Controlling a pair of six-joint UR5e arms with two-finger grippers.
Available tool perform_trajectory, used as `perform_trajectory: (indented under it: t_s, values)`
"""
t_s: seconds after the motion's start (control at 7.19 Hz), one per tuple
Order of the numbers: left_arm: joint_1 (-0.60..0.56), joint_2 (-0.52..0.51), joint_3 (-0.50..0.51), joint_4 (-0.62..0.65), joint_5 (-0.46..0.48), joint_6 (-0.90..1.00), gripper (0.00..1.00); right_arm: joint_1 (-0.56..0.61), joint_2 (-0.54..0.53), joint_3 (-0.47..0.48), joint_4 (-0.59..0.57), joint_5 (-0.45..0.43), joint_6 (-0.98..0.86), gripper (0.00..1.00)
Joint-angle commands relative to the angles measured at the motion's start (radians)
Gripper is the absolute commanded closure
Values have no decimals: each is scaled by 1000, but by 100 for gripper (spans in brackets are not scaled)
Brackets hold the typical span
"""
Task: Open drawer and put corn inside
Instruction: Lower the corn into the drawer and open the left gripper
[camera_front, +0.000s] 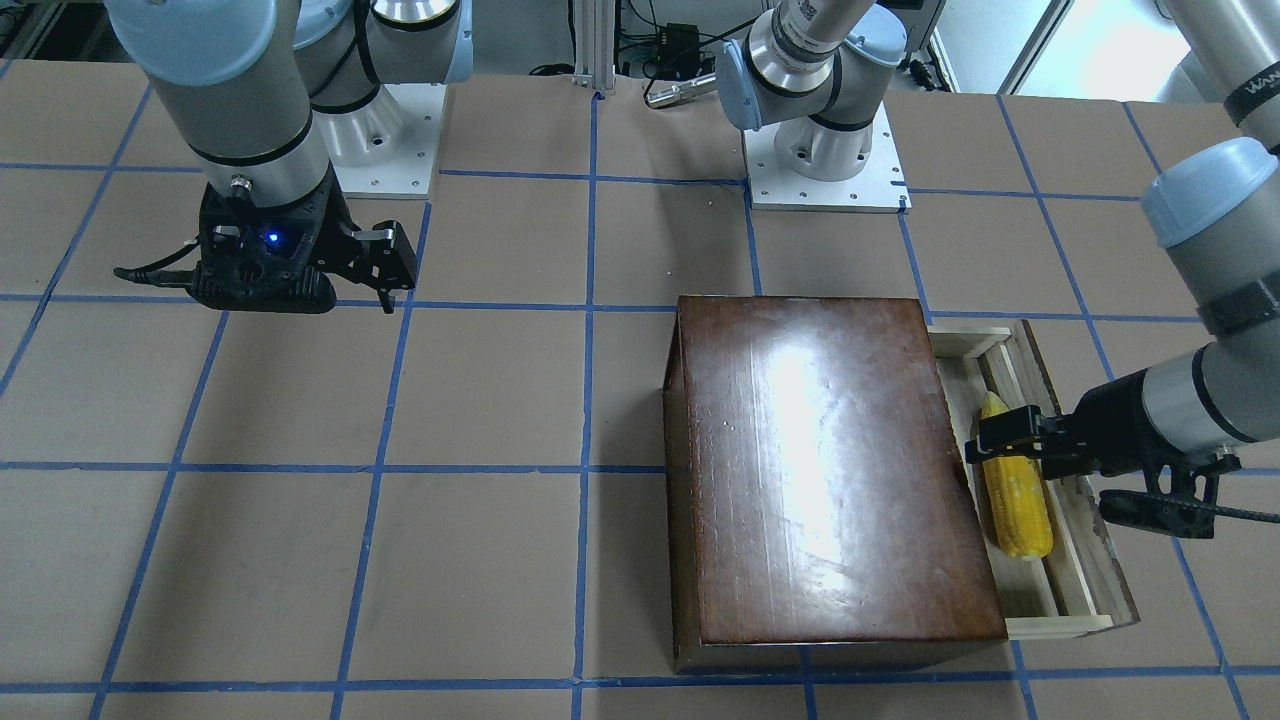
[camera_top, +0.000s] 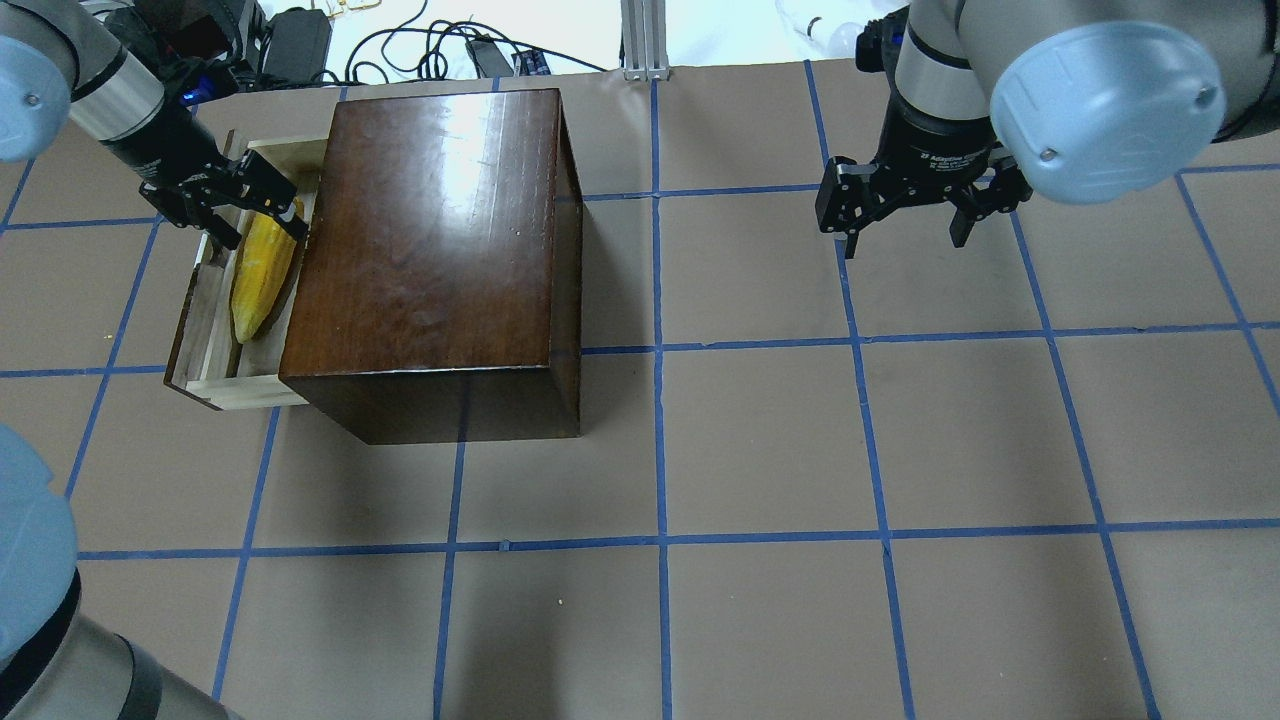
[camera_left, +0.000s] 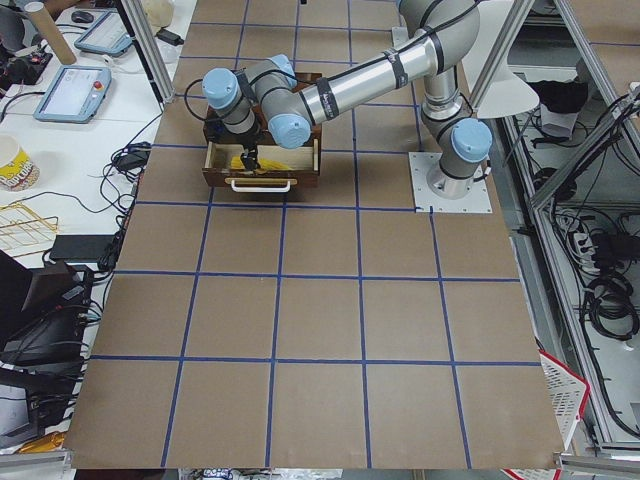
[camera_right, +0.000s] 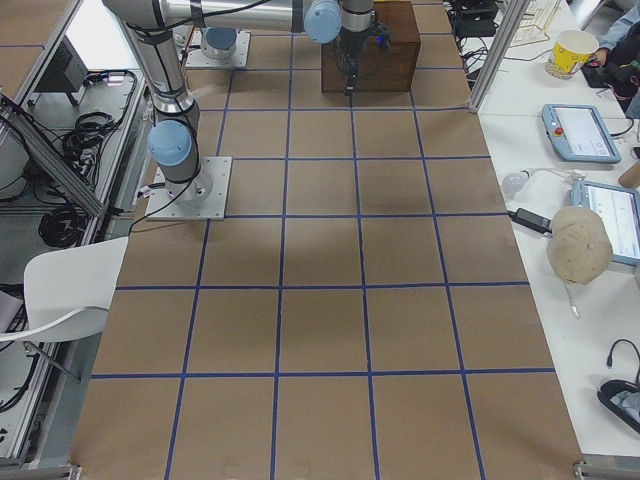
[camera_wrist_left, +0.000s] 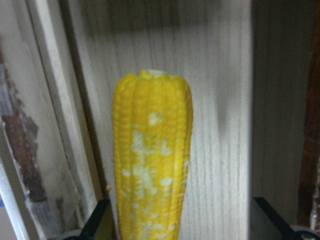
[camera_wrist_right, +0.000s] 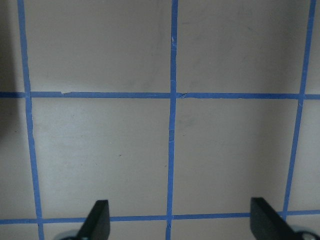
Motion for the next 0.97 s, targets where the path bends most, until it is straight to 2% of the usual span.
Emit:
perform_trajectory:
  t_s: [0.0, 0.28, 0.42, 0.7, 0.83]
  values:
    - [-2, 33, 5, -18, 5, -2, 0, 0, 0, 1, 0, -1, 0, 0]
    - [-4, 76, 37, -59, 25, -6, 0, 0, 0, 1, -1, 1, 0, 0]
    - [-20, 83, 53, -70, 101, -11, 0, 0, 0, 1, -1, -1, 0, 0]
    - [-100, 120, 57, -89, 113, -58, 0, 0, 0, 1, 0, -1, 0, 0]
    - [-160, 146, 53, -87, 111, -153, 0, 0, 0, 1, 0, -1, 0, 0]
